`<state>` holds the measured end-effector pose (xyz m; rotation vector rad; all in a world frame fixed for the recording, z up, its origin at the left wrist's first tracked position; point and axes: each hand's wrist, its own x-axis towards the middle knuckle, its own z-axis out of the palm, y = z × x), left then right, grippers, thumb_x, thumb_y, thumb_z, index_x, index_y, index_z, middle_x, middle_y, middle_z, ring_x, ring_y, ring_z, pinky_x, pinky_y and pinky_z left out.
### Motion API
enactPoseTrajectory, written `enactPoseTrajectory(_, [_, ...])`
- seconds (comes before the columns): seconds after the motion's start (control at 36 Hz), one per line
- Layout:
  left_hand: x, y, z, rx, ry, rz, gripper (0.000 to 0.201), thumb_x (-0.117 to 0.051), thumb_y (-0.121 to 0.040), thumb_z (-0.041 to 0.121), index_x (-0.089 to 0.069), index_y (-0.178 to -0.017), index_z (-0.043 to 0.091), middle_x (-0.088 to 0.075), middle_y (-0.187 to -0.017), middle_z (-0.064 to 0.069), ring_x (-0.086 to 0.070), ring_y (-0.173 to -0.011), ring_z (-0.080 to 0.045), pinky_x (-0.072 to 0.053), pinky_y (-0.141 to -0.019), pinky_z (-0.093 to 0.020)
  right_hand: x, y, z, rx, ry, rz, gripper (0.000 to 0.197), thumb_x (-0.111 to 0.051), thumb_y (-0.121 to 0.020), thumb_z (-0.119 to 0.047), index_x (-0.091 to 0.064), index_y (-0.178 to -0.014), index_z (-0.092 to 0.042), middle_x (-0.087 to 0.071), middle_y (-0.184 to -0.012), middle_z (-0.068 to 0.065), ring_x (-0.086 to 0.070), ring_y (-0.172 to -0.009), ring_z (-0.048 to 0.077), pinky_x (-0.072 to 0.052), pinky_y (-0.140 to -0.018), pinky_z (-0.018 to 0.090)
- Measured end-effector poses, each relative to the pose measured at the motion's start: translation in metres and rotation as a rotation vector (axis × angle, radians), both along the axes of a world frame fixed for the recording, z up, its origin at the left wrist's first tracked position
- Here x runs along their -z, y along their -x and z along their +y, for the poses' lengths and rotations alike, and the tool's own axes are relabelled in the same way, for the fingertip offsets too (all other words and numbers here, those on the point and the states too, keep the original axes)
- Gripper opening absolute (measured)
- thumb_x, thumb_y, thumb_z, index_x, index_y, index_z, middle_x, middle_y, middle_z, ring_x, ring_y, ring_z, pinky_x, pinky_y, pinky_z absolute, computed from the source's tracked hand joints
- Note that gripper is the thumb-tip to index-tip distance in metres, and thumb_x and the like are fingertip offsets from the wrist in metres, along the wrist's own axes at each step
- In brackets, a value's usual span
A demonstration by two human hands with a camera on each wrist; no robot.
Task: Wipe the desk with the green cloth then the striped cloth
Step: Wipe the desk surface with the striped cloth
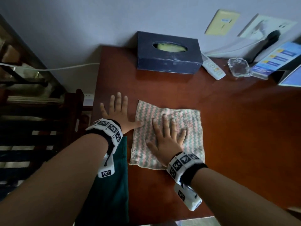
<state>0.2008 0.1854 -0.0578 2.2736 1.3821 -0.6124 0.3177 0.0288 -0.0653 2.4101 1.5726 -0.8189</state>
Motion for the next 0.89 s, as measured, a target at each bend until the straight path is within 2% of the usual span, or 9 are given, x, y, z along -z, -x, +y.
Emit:
enactPoseTrajectory(0.11, [-0.002,0.002,0.0,0.011,-0.013,-0.006,0.13,-0.043,-0.059,0.091,0.026,-0.146,0.021,0.035,-0.151,-0.001,0.028,-0.14,-0.022,0.01,-0.113,-0.056,-0.002,0.013,-0.024,-0.002,0.024,0.022,0.071,-0.009,-0.086,-0.069,0.022,-0.144,-0.042,0.04,-0.149,-0.006,0.043,-0.133,0.024,0.023,-0.104,0.063])
enactPoseTrajectory(0.19, [0.0,0.006,0.001,0.033,-0.004,-0.009,0.139,-0.046,-0.05,0.094,0.026,-0.145,0.022,0.035,-0.151,-0.001,0.029,-0.14,-0.022,0.012,-0.113,-0.055,-0.005,0.018,-0.04,-0.005,0.04,0.038,0.076,0.007,-0.076,-0.076,0.025,-0.142,-0.044,0.041,-0.149,-0.006,0.044,-0.132,0.023,0.025,-0.104,0.062])
enactPoseTrajectory(0.25, [0.001,0.008,0.0,0.044,-0.017,-0.021,0.14,-0.045,-0.049,0.095,0.025,-0.145,0.022,0.034,-0.151,-0.001,0.029,-0.14,-0.022,0.013,-0.112,-0.055,-0.007,0.019,-0.046,-0.013,0.051,0.047,0.075,0.013,-0.07,-0.074,0.029,-0.137,-0.046,0.044,-0.147,-0.007,0.045,-0.132,0.022,0.026,-0.104,0.061])
enactPoseTrajectory(0.31, [0.002,0.008,0.0,0.048,-0.018,-0.025,0.138,-0.043,-0.05,0.095,0.025,-0.146,0.022,0.035,-0.151,-0.001,0.029,-0.14,-0.022,0.014,-0.111,-0.055,-0.008,0.017,-0.048,-0.012,0.057,0.062,0.075,0.01,-0.071,-0.076,0.029,-0.137,-0.046,0.047,-0.144,-0.01,0.047,-0.13,0.02,0.028,-0.102,0.059])
enactPoseTrajectory(0.39, [0.003,0.007,0.001,0.045,-0.006,0.003,0.129,-0.036,-0.058,0.093,0.027,-0.145,0.022,0.037,-0.15,-0.001,0.031,-0.139,-0.022,0.014,-0.112,-0.055,-0.005,0.013,-0.044,0.0,0.057,0.059,0.073,-0.005,-0.079,-0.077,0.028,-0.138,-0.05,0.047,-0.144,-0.013,0.047,-0.13,0.019,0.03,-0.1,0.061])
enactPoseTrajectory(0.53, [0.003,0.005,0.003,0.043,0.004,0.01,0.116,-0.035,-0.071,0.086,0.026,-0.146,0.023,0.037,-0.15,-0.001,0.03,-0.139,-0.022,0.014,-0.112,-0.054,-0.003,-0.006,-0.021,0.078,0.015,0.063,0.074,-0.019,-0.084,-0.078,0.028,-0.136,-0.055,0.044,-0.145,-0.015,0.043,-0.132,0.019,0.028,-0.1,0.061])
enactPoseTrajectory(0.61, [0.003,0.004,0.003,0.043,0.011,0.017,0.111,-0.031,-0.073,0.085,0.027,-0.145,0.023,0.038,-0.149,-0.001,0.031,-0.139,-0.022,0.014,-0.112,-0.054,-0.003,-0.024,0.001,0.108,-0.003,0.053,0.075,-0.026,-0.085,-0.075,0.021,-0.14,-0.054,0.04,-0.148,-0.016,0.039,-0.136,0.019,0.025,-0.103,0.061])
enactPoseTrajectory(0.72, [0.004,0.004,0.004,0.039,0.009,0.02,0.105,-0.027,-0.076,0.083,0.026,-0.145,0.024,0.038,-0.149,-0.001,0.031,-0.139,-0.022,0.013,-0.112,-0.055,-0.004,-0.053,0.038,0.181,-0.022,0.01,0.073,-0.025,-0.085,-0.074,0.014,-0.143,-0.053,0.033,-0.152,-0.016,0.03,-0.14,0.02,0.019,-0.105,0.063])
enactPoseTrajectory(0.89, [0.006,0.005,0.004,0.052,0.022,0.012,0.106,-0.028,-0.076,0.083,0.028,-0.144,0.024,0.04,-0.148,-0.001,0.033,-0.138,-0.022,0.015,-0.111,-0.055,-0.003,-0.106,0.088,0.256,-0.021,-0.028,0.076,-0.022,-0.084,-0.078,0.014,-0.144,-0.049,0.032,-0.153,-0.013,0.029,-0.141,0.021,0.016,-0.106,0.065])
